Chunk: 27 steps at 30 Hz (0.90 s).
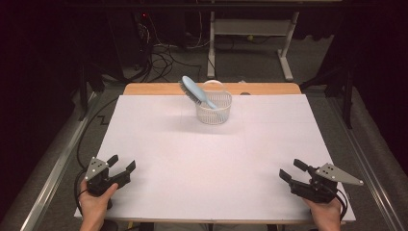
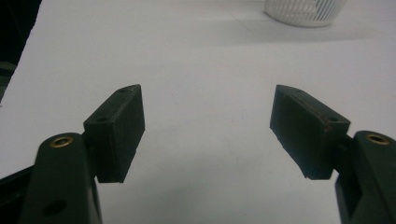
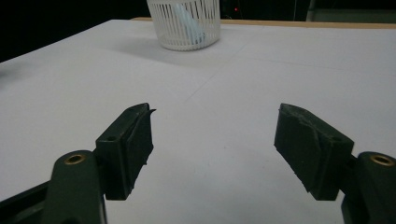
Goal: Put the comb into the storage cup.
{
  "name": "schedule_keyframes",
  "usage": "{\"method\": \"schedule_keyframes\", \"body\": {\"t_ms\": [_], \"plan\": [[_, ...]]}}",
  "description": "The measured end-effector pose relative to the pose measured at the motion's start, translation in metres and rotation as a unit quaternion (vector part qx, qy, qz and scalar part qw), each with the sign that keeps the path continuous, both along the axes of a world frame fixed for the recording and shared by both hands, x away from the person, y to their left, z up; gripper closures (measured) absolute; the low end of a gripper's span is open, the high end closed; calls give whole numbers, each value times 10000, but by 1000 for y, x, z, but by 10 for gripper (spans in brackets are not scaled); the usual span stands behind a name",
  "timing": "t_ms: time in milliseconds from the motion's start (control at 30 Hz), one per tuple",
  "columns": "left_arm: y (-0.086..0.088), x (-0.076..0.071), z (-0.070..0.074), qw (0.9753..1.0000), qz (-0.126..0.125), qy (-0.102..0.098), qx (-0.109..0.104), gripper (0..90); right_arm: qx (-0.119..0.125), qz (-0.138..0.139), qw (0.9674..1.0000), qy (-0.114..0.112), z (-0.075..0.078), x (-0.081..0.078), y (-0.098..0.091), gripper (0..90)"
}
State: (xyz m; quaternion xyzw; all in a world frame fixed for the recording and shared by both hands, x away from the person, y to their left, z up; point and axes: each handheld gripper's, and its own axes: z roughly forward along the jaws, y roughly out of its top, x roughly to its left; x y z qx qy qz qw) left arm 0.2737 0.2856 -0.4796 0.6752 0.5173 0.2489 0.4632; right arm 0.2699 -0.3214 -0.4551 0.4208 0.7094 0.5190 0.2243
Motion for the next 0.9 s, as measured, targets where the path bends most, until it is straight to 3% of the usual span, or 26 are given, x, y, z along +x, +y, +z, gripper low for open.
{"method": "schedule_keyframes", "body": {"t_ms": [900], "plan": [[-2,-3,1,9999,4,-52,99,274,52,-1,10000,-2,0,-1,-1,284]]}}
